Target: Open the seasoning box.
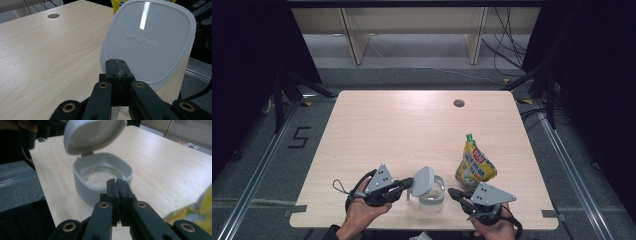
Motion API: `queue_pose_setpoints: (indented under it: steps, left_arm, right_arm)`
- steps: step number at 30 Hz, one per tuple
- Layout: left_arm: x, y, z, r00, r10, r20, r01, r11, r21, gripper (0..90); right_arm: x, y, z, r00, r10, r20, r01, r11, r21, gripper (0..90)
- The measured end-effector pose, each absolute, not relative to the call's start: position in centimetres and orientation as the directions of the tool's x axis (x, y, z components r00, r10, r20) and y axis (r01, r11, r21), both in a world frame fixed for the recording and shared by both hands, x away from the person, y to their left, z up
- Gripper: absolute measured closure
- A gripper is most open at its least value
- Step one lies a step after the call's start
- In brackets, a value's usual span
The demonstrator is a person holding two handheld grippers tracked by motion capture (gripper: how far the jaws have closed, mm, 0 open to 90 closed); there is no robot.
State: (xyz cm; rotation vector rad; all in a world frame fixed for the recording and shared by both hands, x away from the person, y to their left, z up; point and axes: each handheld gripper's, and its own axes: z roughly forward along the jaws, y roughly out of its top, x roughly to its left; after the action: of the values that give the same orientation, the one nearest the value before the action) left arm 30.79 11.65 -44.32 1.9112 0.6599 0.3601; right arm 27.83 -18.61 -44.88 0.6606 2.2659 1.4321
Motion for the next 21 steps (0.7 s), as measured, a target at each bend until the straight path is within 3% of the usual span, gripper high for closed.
queue_pose_setpoints:
  steps: [15,21]
  left_arm:
    - [30.8,11.7,-44.3,0.802,0.595,-0.041,0.278,-0.312,0.908,87.8]
    - [30.9,12.3,-44.1,0.800,0.598,-0.051,0.278,-0.294,0.914,79.8]
  right_arm:
    - [28.7,-16.4,-43.5,-0.842,0.536,-0.064,0.160,0.360,0.919,90.0]
    - [28.7,-16.0,-43.3,-0.844,0.531,-0.079,0.146,0.369,0.918,90.0]
